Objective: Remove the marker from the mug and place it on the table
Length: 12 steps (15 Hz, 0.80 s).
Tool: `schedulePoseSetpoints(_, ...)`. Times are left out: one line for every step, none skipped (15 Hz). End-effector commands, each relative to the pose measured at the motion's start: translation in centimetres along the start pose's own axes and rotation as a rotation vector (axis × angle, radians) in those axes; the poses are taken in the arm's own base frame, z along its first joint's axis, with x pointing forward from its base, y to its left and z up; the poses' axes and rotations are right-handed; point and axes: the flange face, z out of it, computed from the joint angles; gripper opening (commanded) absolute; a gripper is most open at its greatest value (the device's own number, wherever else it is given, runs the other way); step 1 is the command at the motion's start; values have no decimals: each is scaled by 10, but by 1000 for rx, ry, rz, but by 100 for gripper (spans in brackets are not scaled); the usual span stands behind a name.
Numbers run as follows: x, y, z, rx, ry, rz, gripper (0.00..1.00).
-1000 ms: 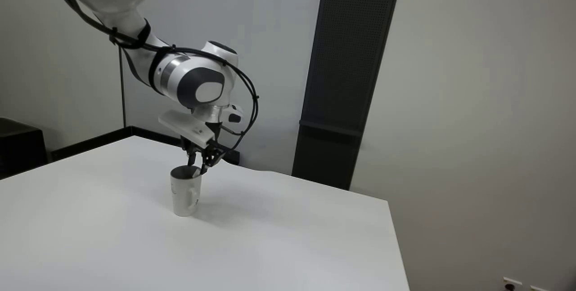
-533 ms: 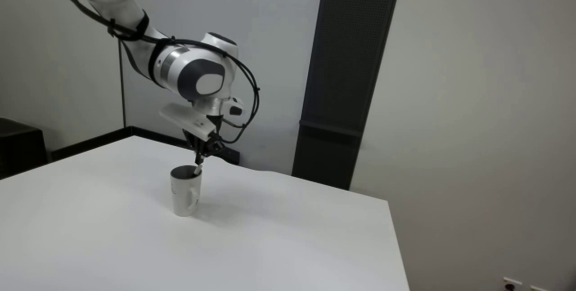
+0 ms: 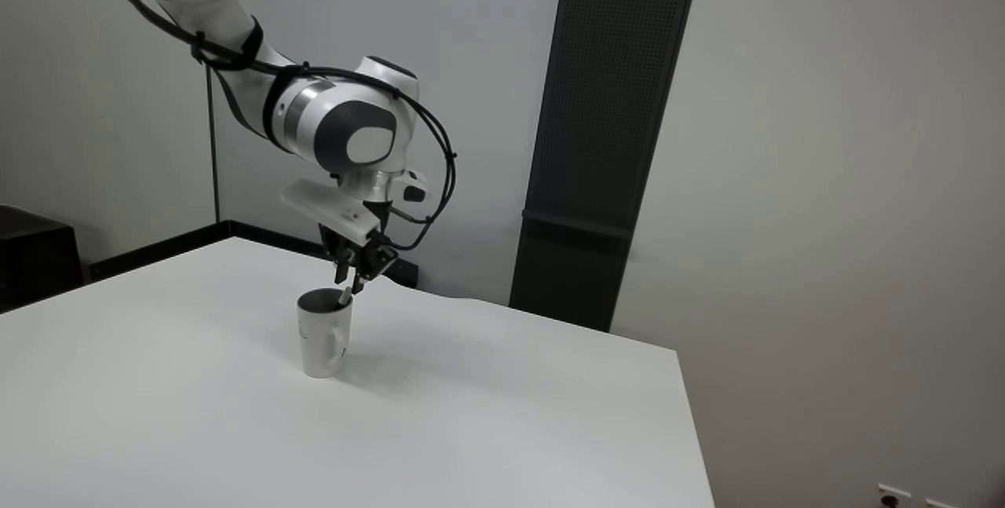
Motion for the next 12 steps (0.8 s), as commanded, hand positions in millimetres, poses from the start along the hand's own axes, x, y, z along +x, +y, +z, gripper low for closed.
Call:
schedulePoseSetpoints(2,-3,-1,-17,-3,5,73)
schedulePoseSetpoints(2,-3,0,-17,-4,-1,79)
schedulePoseSetpoints(3,-3,1,-22,0,-6,84)
schedulePoseSetpoints(3,-3,2,-25,0,-10,90)
schedulePoseSetpoints(3,-4,4,-30,2,-17,96)
schedulePoseSetpoints(3,-4,5,-34,2,-22,99)
schedulePoseSetpoints(3,-4,7,-36,2,-24,100)
schedulePoseSetpoints(3,-5,8,-37,3,-30,100)
schedulePoseSetpoints(3,-6,9,-38,4,-34,100)
schedulePoseSetpoints(3,-6,9,-42,7,-38,100)
schedulePoseSetpoints(3,-7,10,-43,10,-42,100)
schedulePoseSetpoints(3,-8,11,-45,15,-47,100)
